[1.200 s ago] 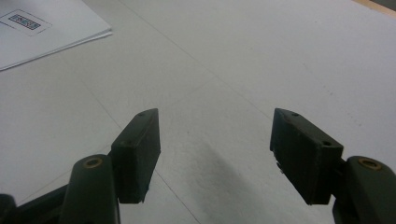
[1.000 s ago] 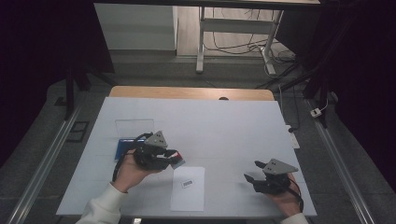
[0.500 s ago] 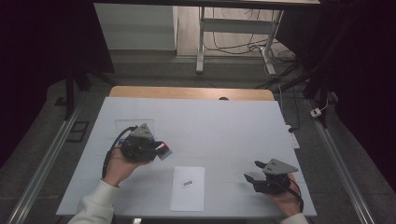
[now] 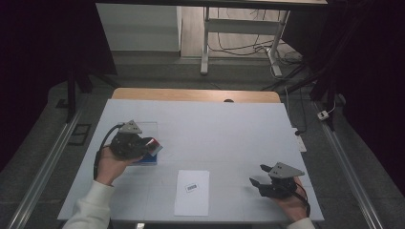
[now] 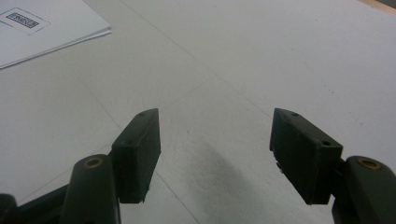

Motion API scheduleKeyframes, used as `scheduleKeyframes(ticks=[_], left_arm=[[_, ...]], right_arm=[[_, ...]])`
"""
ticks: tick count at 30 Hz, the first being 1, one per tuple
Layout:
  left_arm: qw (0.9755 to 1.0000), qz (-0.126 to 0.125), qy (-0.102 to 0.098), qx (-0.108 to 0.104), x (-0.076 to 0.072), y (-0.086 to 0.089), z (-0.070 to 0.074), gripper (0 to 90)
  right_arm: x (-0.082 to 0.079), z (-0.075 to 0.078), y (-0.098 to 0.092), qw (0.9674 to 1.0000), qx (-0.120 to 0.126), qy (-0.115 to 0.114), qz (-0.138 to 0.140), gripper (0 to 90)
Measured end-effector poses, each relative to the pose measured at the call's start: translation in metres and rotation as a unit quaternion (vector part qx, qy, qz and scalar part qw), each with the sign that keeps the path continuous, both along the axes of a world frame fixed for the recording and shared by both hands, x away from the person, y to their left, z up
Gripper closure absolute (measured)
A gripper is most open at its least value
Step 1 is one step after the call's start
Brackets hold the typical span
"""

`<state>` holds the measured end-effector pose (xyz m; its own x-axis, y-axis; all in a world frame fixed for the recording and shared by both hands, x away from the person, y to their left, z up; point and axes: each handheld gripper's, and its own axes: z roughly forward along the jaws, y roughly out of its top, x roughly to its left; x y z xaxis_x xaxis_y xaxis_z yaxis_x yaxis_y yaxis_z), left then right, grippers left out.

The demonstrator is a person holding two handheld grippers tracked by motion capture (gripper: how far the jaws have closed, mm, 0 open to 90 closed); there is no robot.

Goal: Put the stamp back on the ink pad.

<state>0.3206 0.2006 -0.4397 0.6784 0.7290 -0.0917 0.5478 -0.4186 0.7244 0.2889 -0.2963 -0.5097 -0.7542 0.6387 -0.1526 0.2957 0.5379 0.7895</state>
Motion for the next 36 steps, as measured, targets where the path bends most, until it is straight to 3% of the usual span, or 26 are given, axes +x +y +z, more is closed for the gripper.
scheduleKeyframes(ticks=[12,19,26,36], left_arm=[[0.9989,0.043,0.012,0.011,0.009,0.022,-0.012,69.9],[0.997,0.063,0.027,0.037,0.015,0.028,-0.024,69.8],[0.9931,0.082,0.044,0.072,0.021,0.035,-0.037,69.8],[0.9897,0.082,0.054,0.104,0.025,0.03,-0.049,69.8]], right_arm=[[0.0,0.0,0.0,1.0,0.0,0.001,0.0,33.0],[0.0,-0.001,0.001,1.0,0.0,0.001,0.0,33.1],[0.001,-0.001,0.0,1.0,-0.001,0.003,-0.001,33.2],[0.001,-0.002,0.001,1.0,-0.002,0.004,-0.001,33.3]])
